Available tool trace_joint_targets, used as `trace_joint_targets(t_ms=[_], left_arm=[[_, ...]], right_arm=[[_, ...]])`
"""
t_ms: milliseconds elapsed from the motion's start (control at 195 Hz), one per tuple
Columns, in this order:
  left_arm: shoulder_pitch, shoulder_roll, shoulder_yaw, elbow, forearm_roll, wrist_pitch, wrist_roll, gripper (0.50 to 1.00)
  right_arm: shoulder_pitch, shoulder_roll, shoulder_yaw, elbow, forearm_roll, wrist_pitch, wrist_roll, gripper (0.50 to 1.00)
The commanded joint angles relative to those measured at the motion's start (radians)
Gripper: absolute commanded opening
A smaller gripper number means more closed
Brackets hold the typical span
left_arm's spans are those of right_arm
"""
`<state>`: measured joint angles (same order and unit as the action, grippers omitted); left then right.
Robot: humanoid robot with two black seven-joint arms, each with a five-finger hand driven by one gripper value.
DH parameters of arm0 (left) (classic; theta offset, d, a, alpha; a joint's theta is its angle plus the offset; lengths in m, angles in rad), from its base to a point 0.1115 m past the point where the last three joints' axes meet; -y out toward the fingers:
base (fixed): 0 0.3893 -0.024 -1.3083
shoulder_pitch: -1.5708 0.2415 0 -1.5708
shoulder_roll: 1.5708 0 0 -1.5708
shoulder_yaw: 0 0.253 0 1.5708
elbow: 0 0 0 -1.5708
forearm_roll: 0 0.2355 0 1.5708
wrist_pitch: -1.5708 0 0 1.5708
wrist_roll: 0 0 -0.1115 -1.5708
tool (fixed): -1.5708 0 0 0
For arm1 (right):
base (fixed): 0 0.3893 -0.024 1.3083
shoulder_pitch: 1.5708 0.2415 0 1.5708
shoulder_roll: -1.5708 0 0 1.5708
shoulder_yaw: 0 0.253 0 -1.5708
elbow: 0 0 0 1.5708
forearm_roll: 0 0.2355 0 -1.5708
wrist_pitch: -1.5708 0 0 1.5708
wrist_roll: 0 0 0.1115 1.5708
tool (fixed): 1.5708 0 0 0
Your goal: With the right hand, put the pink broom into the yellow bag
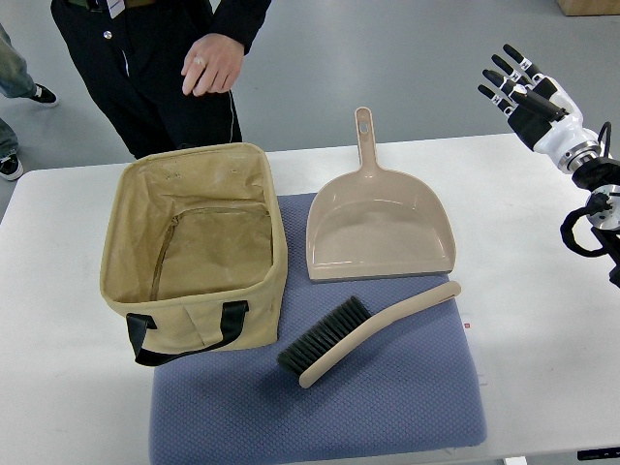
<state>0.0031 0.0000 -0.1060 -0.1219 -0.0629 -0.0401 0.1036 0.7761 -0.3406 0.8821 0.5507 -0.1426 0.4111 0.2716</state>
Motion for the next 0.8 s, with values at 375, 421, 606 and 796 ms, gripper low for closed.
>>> trace_joint_targets(t_ms=[375,421,606,796], left_arm=[[0.000,0.000,0.000,0.002,0.000,0.000,-0.001,1.000],[0.000,0.000,0.000,0.004,0.000,0.000,-0.001,1.000],[0.000,0.000,0.000,-0.001,0.000,0.000,-0.001,1.000],[0.000,0.000,0.000,0.002,0.000,0.000,-0.001,1.000]], right_arm=[[0.000,-0.001,0.000,0.000,0.000,0.011,0.000,0.928],[0.000,0.000,0.000,0.000,0.000,0.011,0.000,0.928],[0.002,0.000,0.000,0.002,0.003,0.020,0.000,0.930],[0.008,0.000,0.000,0.002,0.009,0.020,-0.002,0.928]])
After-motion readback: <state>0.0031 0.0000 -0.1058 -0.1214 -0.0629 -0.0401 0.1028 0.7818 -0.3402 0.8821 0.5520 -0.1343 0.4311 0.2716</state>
